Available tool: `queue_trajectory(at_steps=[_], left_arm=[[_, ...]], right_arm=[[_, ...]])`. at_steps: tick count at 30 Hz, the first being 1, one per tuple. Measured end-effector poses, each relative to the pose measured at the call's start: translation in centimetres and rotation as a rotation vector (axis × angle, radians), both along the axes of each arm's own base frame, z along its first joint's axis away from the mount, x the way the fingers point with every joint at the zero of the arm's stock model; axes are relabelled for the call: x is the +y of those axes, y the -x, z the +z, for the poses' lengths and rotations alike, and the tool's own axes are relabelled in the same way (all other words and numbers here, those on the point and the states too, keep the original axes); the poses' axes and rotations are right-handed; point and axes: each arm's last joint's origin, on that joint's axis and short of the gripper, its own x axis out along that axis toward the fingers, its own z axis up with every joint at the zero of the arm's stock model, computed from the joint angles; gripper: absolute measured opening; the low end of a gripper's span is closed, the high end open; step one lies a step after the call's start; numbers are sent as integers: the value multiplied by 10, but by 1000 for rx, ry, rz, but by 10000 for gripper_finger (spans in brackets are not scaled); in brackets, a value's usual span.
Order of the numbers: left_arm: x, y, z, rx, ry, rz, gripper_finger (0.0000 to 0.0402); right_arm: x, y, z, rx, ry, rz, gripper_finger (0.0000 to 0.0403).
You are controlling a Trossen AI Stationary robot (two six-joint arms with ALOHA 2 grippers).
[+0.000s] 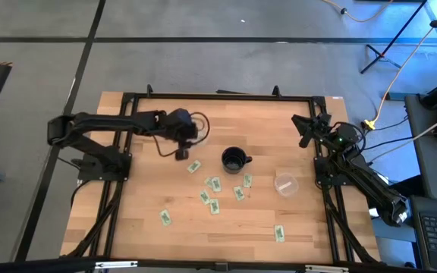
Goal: Pick and place items into bin
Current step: Put the green stevia packet into the top transparent bin
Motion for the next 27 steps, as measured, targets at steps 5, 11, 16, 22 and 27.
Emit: queue_trajectory(at_steps=[5,11,16,22,27], left_arm=[[-29,3,-7,127,-51,-132,111],[-53,-6,-25,212,-20,-134,116],[-60,-13,-41,278,-18,-175,126],[-64,-20,-63,370,-51,-270,149],[-67,-24,-79,435,-110,-287,163]], right_arm=[[0,0,0,0,0,0,95],[0,0,0,0,0,0,95],[0,0,0,0,0,0,95],[0,0,0,0,-1,0,95],[0,0,0,0,0,0,95]])
